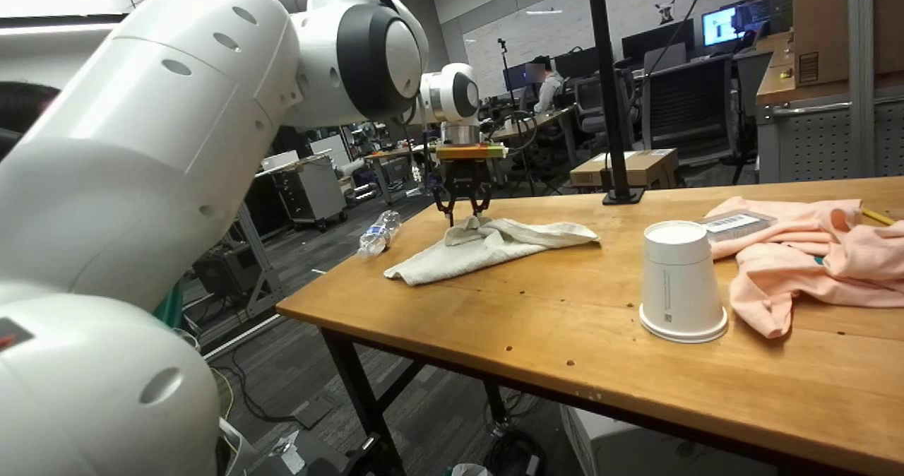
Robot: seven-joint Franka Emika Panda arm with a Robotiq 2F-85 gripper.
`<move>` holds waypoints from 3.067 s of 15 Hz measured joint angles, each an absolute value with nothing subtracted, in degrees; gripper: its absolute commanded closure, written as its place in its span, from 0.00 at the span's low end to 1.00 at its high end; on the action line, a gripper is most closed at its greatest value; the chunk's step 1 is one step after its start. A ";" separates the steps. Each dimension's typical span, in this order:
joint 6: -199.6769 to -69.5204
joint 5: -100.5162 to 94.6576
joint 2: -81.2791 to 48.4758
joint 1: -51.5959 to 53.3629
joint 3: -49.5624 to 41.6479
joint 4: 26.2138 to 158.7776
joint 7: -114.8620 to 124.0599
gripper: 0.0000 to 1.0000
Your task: Fold the white cloth
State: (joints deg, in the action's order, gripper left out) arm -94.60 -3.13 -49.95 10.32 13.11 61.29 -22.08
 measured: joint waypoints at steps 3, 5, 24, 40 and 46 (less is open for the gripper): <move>-95.52 -3.25 -48.02 7.68 11.64 62.38 -21.98 0.00; -96.57 -3.39 -46.56 5.46 9.88 63.45 -21.91 0.00; -107.94 -3.66 -43.30 0.19 2.95 75.51 -14.37 0.73; -110.78 -15.70 -26.38 11.93 2.65 92.18 6.98 0.95; -105.77 -19.29 -24.01 17.71 3.99 95.82 13.72 0.94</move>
